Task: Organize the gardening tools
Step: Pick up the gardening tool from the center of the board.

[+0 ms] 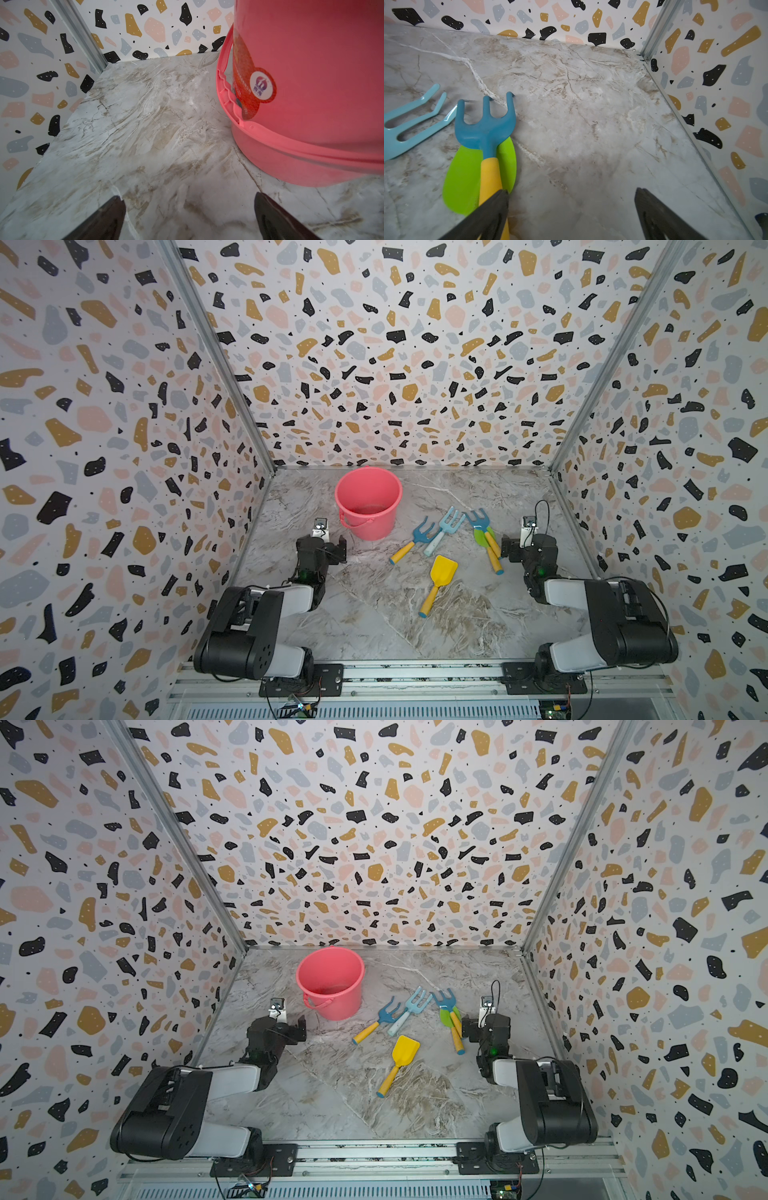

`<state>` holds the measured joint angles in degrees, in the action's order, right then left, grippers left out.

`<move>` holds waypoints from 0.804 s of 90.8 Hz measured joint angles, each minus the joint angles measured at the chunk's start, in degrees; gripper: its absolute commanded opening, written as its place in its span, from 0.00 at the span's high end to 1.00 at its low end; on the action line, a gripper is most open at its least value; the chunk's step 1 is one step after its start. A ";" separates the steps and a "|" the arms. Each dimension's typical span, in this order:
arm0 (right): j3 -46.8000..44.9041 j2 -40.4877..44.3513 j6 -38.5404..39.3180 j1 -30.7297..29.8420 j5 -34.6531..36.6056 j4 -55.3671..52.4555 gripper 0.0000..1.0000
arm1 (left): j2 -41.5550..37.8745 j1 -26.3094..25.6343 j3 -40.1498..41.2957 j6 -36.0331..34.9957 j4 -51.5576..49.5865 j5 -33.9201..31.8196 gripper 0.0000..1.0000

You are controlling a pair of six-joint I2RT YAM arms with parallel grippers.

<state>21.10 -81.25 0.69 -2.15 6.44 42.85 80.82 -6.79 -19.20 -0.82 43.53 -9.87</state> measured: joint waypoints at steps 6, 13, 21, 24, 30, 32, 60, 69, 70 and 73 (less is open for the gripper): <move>0.96 2.73 -0.07 0.00 0.07 -3.32 0.00 | -2.34 0.00 0.00 0.20 -2.32 -0.81 0.00; 3.39 5.64 -1.03 0.00 0.39 -8.70 0.00 | -6.64 0.00 -0.02 0.61 -4.92 -2.27 0.01; 7.80 8.17 -2.71 0.00 0.33 -15.82 0.00 | -11.76 0.00 -0.02 1.51 -6.91 -4.57 0.01; 9.42 8.83 -3.48 0.00 0.22 -18.16 0.00 | -13.75 0.00 -0.02 1.99 -7.98 -5.51 0.01; 12.17 10.19 -5.33 0.00 -0.20 -22.56 0.00 | -17.73 0.00 0.00 3.45 -10.64 -7.30 0.00; 12.90 10.67 -6.01 0.00 -0.42 -24.04 0.00 | -18.93 0.00 0.00 3.98 -11.47 -7.69 0.01; 19.82 12.83 -15.61 0.00 -3.43 -46.75 0.00 | -34.40 0.00 -2.36 14.10 -28.92 -8.79 0.01; 22.36 12.20 -16.76 0.00 -4.15 -53.13 0.00 | -38.84 0.00 -4.81 17.59 -35.80 -6.67 0.00; 22.60 12.13 -16.83 0.00 -4.31 -53.75 0.00 | -39.34 0.00 -5.03 17.99 -36.48 -6.43 0.01; 23.34 11.89 -17.05 0.00 -4.52 -55.71 0.00 | -40.70 0.00 -5.55 19.12 -38.27 -5.46 0.01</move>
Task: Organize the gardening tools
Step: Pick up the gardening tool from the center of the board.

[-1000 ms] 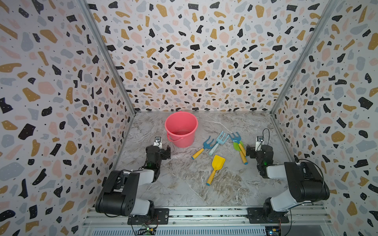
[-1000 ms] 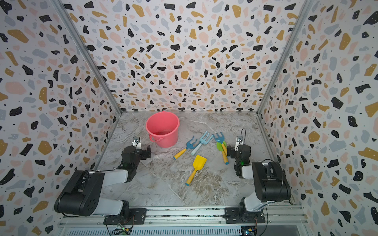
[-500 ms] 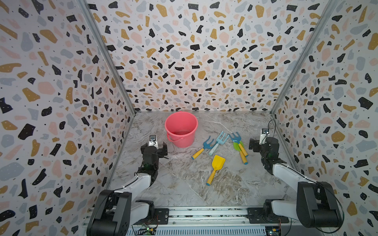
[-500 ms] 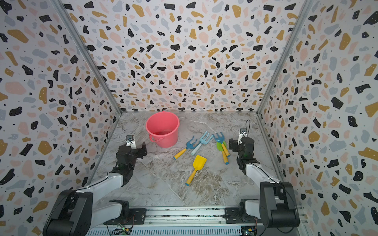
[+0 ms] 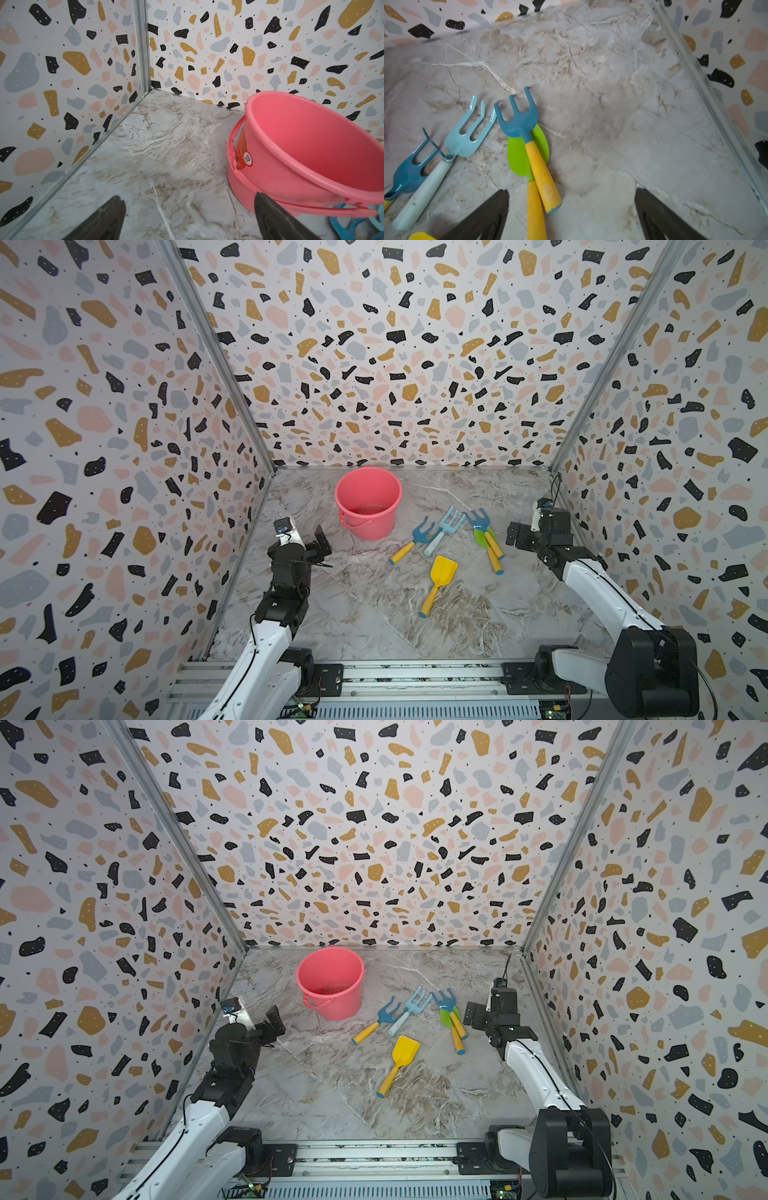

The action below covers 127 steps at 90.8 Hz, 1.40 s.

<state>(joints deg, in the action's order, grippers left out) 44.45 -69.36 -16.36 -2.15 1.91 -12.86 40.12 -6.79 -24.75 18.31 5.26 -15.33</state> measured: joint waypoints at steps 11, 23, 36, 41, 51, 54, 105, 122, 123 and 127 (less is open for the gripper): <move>1.66 -0.83 -0.20 0.00 -0.92 -5.35 0.00 | -4.48 0.00 -0.57 3.89 -6.32 2.60 0.01; 2.60 -2.93 -0.07 -0.46 -2.69 -9.46 0.03 | -7.93 0.00 -0.57 7.32 -12.20 5.46 0.01; 4.66 -7.67 0.68 -1.60 -5.27 -12.48 0.15 | -9.38 0.00 -0.57 9.88 -15.72 7.74 0.00; 5.92 -9.86 1.14 -2.08 -6.32 -13.38 0.19 | -9.29 0.00 -0.57 10.34 -16.46 8.33 0.01; 8.83 -14.12 1.86 -2.54 -7.89 -14.67 0.30 | -8.76 0.00 -0.57 11.19 -17.68 9.11 0.00; 9.94 -15.50 2.19 -2.62 -8.22 -15.13 0.33 | -8.52 0.00 -0.57 11.34 -17.92 9.25 0.01; 27.52 -34.12 7.21 -4.07 -9.66 -21.81 0.52 | -7.50 0.00 -0.57 12.48 -18.12 10.38 0.01; 30.29 -37.99 8.48 -5.01 -9.62 -23.32 0.54 | -6.91 0.00 -0.59 12.83 -18.14 10.34 0.00; 30.40 -38.18 8.48 -5.03 -9.62 -23.34 0.54 | -6.88 0.00 -0.59 12.83 -18.14 10.34 0.00; 30.86 -39.06 8.68 -5.11 -9.57 -23.45 0.55 | -6.78 0.00 -0.59 12.85 -18.14 10.32 0.01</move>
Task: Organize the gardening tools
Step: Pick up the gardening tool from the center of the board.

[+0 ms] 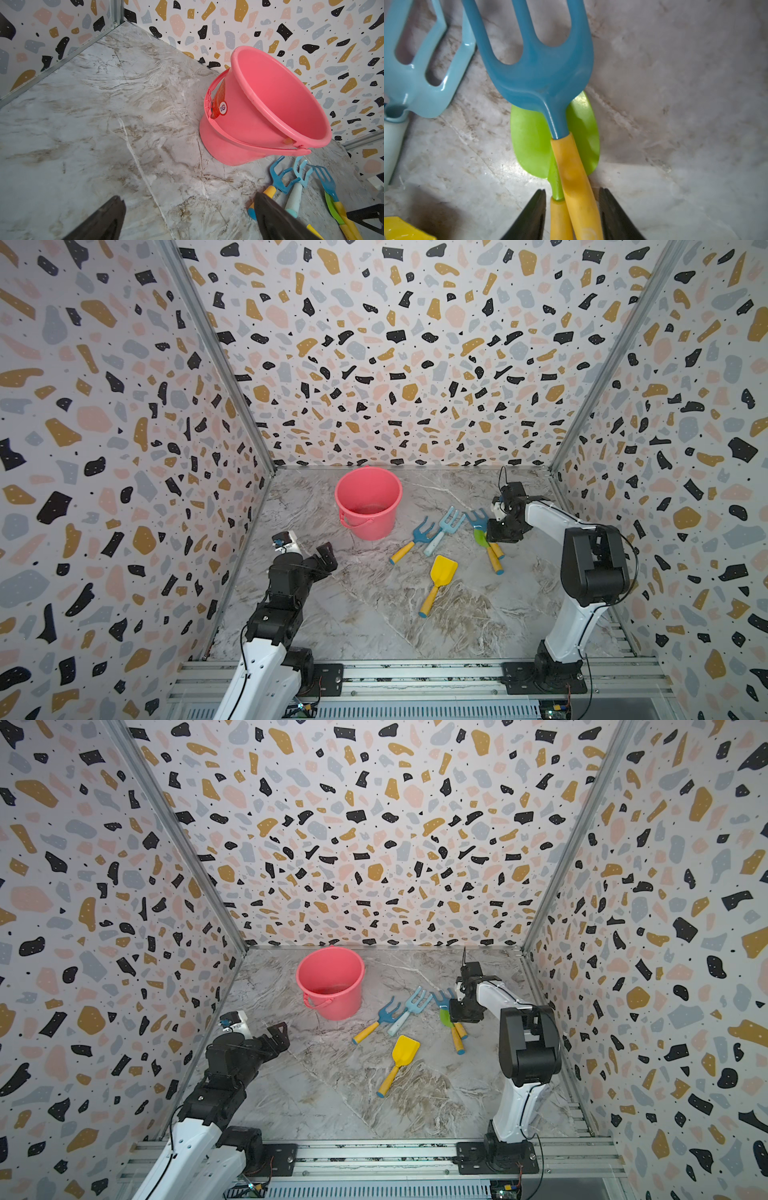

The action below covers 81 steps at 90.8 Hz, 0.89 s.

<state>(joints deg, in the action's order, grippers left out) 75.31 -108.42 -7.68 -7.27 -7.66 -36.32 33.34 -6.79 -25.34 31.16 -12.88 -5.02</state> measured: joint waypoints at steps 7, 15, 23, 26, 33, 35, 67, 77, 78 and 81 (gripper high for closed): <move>0.20 -1.09 0.22 -0.15 0.17 -0.17 0.57 | 0.33 0.00 -0.20 0.02 0.00 0.00 0.01; 0.20 -1.99 0.37 -0.24 0.61 -0.42 0.61 | 0.83 0.00 -0.87 0.04 0.02 0.00 0.01; 0.76 -2.43 0.52 -0.26 0.79 -0.57 0.68 | 1.09 0.00 -1.07 0.09 0.15 0.02 0.01; 1.01 -2.51 0.63 -0.31 0.90 -0.55 0.69 | 1.14 0.00 -1.07 0.13 0.15 0.02 0.01; 1.29 -2.75 0.63 -0.52 1.25 -0.55 0.73 | 1.51 0.00 -1.07 0.22 0.13 0.02 0.01; 1.36 -2.78 0.66 -0.52 1.29 -0.55 0.74 | 1.60 0.00 -1.07 0.22 0.11 0.04 0.01; 1.64 -2.75 0.68 -1.16 2.78 -0.52 1.00 | 1.57 0.00 -1.07 0.85 0.09 0.04 0.01; 1.27 -1.92 0.68 -1.55 3.54 -0.52 1.00 | 1.05 0.00 -1.07 1.03 0.07 0.04 0.01; 1.16 -1.70 0.68 -1.57 3.63 -0.50 1.00 | 1.01 0.00 -1.07 1.05 0.04 0.04 0.01; 0.87 -1.09 0.68 -1.64 3.82 -0.55 1.00 | 0.85 0.00 -1.11 1.05 0.02 0.02 0.00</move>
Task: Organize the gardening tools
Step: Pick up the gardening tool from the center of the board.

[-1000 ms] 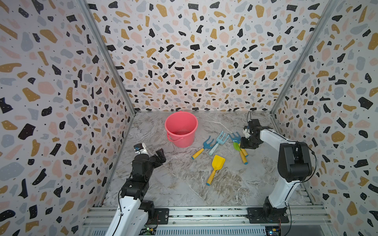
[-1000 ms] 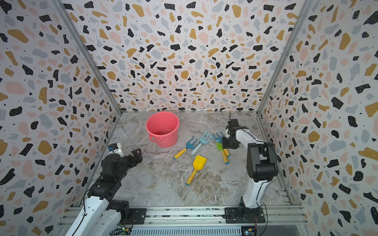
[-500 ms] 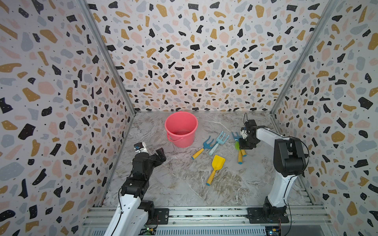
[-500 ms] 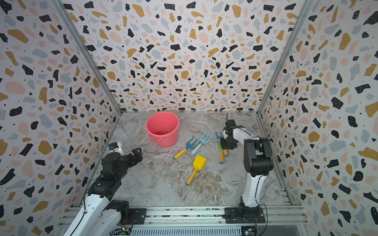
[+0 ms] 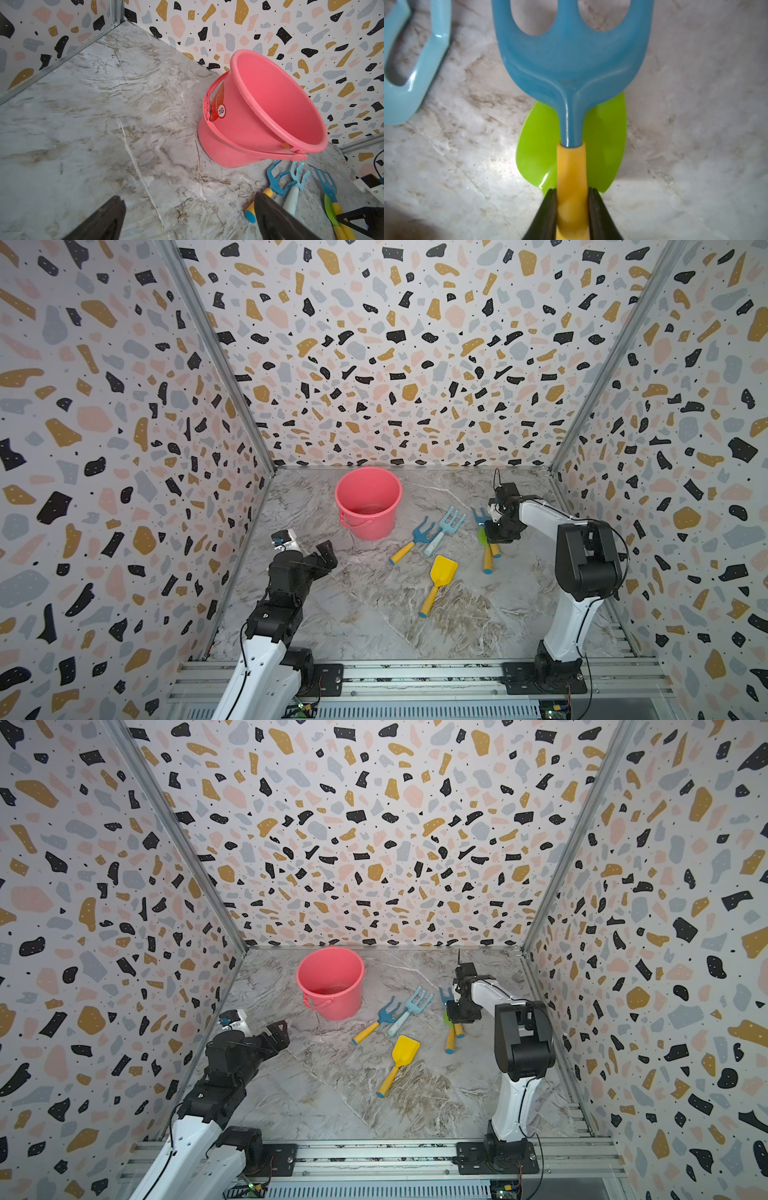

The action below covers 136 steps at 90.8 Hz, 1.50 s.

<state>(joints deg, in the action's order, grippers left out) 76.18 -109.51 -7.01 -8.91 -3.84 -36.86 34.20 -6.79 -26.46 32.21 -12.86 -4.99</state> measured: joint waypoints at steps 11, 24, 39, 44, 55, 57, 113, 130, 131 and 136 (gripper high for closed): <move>-1.38 3.91 -0.04 -0.13 0.61 0.22 1.00 | -0.17 0.00 -0.76 0.11 -0.37 0.00 0.00; -2.89 9.01 -0.28 -0.17 0.87 1.31 1.00 | -0.33 0.00 -1.46 0.50 -0.92 0.02 0.01; -5.29 13.57 -0.94 -0.22 0.70 3.26 1.00 | -0.09 0.00 -2.34 1.14 -2.36 0.04 0.00; -6.27 14.95 -1.33 -0.24 0.46 3.89 1.00 | 0.33 0.00 -3.08 1.44 -2.99 0.02 0.00; -8.07 17.88 -2.10 -0.57 -0.09 4.85 1.00 | 1.64 0.00 -5.29 1.66 -3.98 0.11 0.01; -8.26 18.34 -2.21 -0.66 -0.20 5.05 1.00 | 1.92 0.00 -5.66 1.68 -4.04 0.26 0.01; -11.47 29.53 -4.33 -6.40 -3.76 9.09 1.00 | 7.32 0.00 -15.93 2.73 -8.72 7.93 0.01; -11.47 32.26 -4.35 -9.62 -4.31 10.36 1.00 | 7.54 0.00 -16.79 5.07 -8.41 11.91 0.01; -11.47 32.41 -4.35 -9.79 -4.33 10.43 1.00 | 7.54 0.00 -16.79 5.20 -8.39 12.11 0.01; -11.50 33.14 -4.35 -10.67 -4.35 10.75 1.00 | 7.50 0.00 -16.85 6.01 -8.33 13.11 0.01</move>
<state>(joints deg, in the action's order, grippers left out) 64.69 -76.38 -11.35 -19.57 -8.19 -26.11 41.69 -6.79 -43.31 38.22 -21.19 8.12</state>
